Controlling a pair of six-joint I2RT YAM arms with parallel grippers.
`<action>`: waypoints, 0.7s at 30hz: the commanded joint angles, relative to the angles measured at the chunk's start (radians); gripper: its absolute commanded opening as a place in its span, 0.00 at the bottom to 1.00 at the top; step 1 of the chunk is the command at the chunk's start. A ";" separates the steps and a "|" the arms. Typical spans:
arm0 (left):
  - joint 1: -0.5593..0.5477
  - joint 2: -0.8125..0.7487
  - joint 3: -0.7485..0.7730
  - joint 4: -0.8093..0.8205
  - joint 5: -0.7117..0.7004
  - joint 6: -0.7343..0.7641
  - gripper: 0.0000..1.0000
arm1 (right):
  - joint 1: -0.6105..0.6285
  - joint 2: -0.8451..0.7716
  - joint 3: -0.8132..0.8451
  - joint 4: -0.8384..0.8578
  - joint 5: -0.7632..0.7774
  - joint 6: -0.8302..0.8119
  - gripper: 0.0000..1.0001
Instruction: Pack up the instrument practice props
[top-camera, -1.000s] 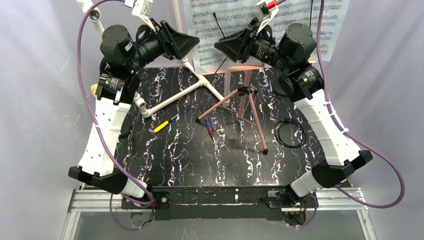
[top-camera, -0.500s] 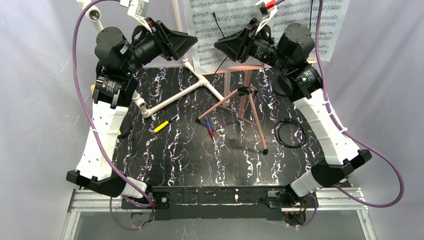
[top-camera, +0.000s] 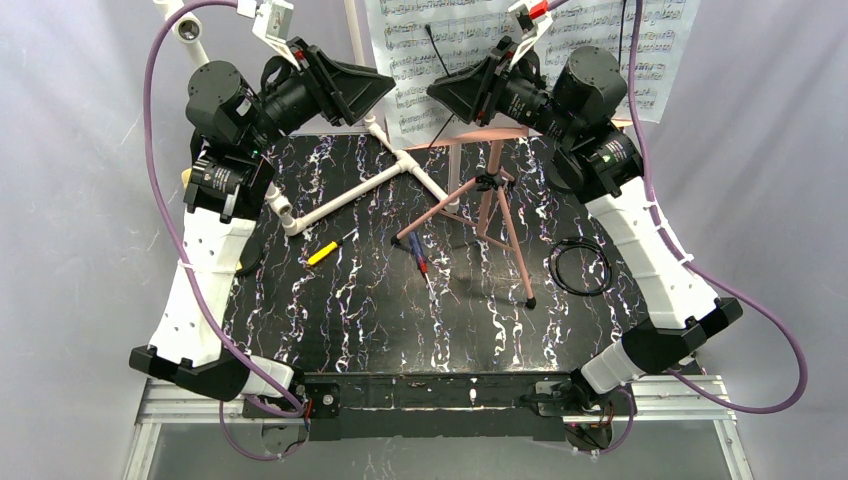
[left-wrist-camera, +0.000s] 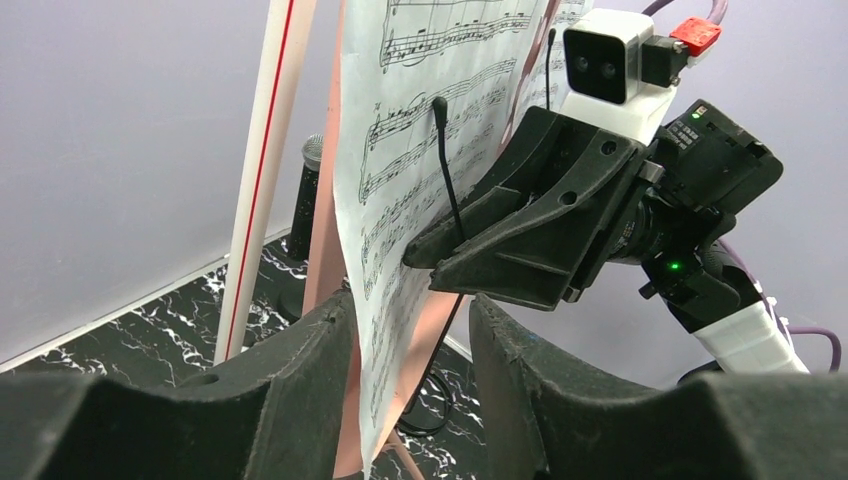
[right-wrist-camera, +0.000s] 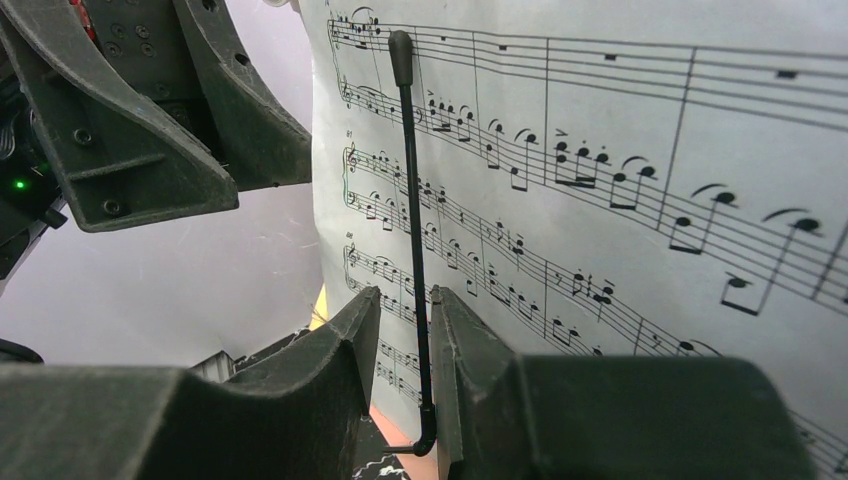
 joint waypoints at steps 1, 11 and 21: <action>-0.005 -0.033 -0.002 0.048 0.028 -0.010 0.43 | 0.010 -0.008 0.020 0.063 0.003 0.007 0.33; -0.004 0.001 -0.022 0.079 0.026 -0.030 0.42 | 0.012 -0.012 0.027 0.082 -0.004 0.016 0.33; -0.005 0.018 -0.022 0.092 0.031 -0.042 0.34 | 0.012 -0.023 0.022 0.123 -0.006 0.023 0.34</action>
